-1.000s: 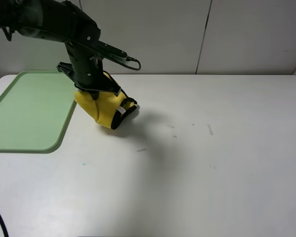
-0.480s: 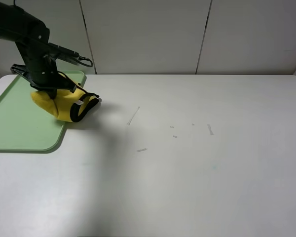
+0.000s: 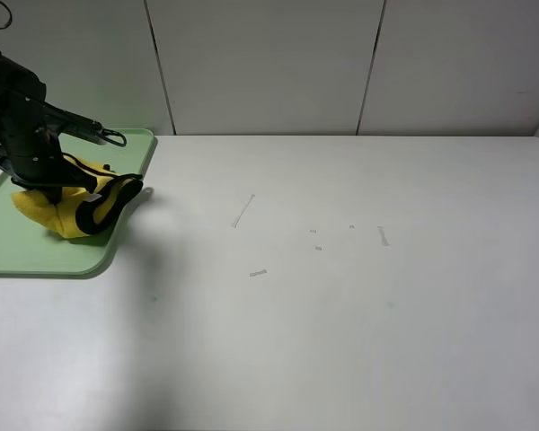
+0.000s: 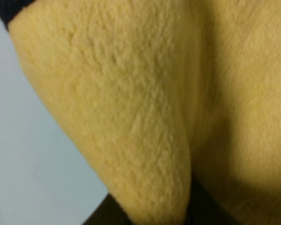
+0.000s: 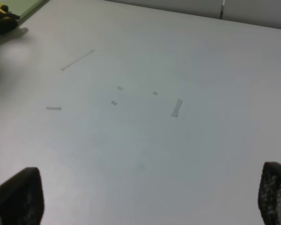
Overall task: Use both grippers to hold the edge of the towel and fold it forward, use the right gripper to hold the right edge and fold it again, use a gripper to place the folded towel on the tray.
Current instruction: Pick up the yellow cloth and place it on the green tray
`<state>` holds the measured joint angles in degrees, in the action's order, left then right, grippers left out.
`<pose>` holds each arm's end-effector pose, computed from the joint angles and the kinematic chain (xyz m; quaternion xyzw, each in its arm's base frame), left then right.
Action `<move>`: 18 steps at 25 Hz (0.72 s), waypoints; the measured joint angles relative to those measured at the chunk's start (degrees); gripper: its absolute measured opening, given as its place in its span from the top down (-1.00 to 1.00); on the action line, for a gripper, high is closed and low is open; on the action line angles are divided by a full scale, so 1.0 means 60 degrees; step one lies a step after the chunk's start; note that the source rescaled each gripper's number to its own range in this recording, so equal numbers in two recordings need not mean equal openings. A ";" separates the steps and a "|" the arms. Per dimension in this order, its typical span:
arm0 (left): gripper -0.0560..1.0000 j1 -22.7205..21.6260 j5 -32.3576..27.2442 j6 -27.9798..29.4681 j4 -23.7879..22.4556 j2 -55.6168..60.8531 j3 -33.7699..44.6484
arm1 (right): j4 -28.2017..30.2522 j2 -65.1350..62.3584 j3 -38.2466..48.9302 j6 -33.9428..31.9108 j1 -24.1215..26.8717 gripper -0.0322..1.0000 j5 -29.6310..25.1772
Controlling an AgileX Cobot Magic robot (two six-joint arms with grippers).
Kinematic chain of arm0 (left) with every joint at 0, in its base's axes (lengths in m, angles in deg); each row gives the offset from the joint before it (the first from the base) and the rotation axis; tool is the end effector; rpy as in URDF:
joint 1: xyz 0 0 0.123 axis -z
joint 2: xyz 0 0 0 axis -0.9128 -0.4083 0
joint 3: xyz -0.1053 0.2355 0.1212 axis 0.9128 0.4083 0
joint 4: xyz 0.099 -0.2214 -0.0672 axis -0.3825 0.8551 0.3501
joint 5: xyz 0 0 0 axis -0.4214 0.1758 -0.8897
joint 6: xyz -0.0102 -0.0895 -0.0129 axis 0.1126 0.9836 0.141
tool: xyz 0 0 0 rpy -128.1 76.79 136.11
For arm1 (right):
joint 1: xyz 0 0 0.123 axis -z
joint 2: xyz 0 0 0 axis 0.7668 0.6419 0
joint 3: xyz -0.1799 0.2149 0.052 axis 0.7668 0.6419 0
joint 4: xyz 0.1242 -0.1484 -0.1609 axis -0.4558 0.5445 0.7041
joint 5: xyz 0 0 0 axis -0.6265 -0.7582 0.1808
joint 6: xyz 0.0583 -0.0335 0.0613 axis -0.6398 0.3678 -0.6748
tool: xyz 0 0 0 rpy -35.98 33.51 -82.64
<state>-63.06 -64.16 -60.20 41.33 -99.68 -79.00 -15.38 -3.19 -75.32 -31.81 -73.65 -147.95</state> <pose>0.3973 0.0048 0.1262 0.1039 0.9698 0.1475 0.1642 -0.0042 -0.0009 0.2781 -0.1407 0.8323 0.1350 0.5189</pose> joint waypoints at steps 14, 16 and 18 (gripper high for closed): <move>-0.26 -0.0273 0.0662 -0.0033 -0.0163 0.0000 0.0214 | 0.0000 0.0000 0.0000 0.0000 0.0000 -1.00 0.0000; -0.69 -0.0273 0.0879 -0.0075 -0.0115 0.0007 0.0214 | 0.0000 0.0000 0.0000 0.0000 0.0000 -1.00 0.0000; -0.88 -0.0273 0.0941 -0.0120 -0.0115 0.0007 0.0214 | 0.0000 0.0000 0.0000 0.0000 0.0000 -1.00 0.0000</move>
<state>-64.70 -58.51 -60.92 40.64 -99.64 -77.72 -15.38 -3.19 -75.32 -31.81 -73.65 -147.95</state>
